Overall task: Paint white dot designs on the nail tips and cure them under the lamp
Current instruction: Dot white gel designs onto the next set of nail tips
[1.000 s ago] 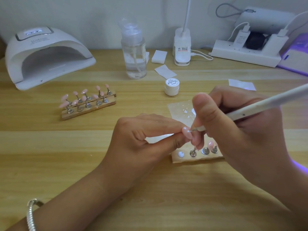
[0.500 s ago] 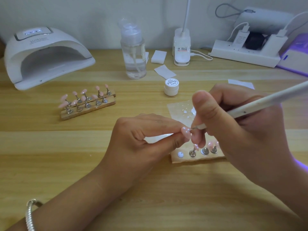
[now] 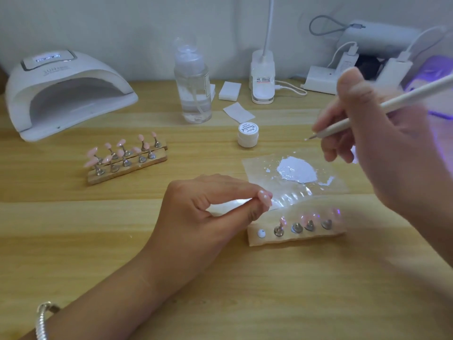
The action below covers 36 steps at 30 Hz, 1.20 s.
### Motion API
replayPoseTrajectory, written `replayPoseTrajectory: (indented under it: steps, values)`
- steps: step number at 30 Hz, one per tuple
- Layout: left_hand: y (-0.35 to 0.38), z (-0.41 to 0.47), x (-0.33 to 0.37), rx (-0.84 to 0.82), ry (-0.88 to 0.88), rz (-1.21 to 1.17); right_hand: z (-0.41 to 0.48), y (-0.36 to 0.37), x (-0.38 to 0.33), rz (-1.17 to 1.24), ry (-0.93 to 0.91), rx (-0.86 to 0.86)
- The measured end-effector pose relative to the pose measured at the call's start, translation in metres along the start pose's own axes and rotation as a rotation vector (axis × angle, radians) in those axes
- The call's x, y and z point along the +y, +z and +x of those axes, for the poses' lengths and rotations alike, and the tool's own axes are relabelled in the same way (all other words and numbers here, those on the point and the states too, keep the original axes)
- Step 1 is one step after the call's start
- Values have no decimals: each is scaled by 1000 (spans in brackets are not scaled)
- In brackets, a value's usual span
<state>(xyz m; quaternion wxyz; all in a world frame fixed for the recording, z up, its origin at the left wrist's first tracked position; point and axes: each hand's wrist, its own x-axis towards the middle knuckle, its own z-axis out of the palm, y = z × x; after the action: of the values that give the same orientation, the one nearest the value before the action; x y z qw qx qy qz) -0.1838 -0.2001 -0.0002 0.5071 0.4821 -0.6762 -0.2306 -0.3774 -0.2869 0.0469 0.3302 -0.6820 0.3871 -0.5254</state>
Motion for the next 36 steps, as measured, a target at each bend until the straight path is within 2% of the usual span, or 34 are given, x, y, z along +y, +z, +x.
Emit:
replayPoseTrajectory:
  steps: [4, 7, 11, 15, 18, 21, 25, 36]
  values:
    - [0, 0, 0, 1, -25, -18, 0, -4, 27, -372, 248, -109]
    - [0, 0, 0, -2, -30, -21, -3, -1, 37, -394, 281, -195]
    - [1, 1, 1, -7, -23, -21, -5, 2, 40, -403, 260, -205]
    - [0, 0, 1, -7, -28, -18, -2, 0, 32, -356, 152, -98]
    - [1, 0, 1, -7, -31, -12, -1, 1, 16, -225, 74, -44]
    - [1, 1, 1, -6, -36, -13, -9, 6, -3, -35, -3, -94]
    - [0, 1, 2, 2, -29, -36, -27, 17, -16, 97, -111, -167]
    - [-1, 1, 3, -17, 14, -75, -42, 28, -12, 151, -128, -261]
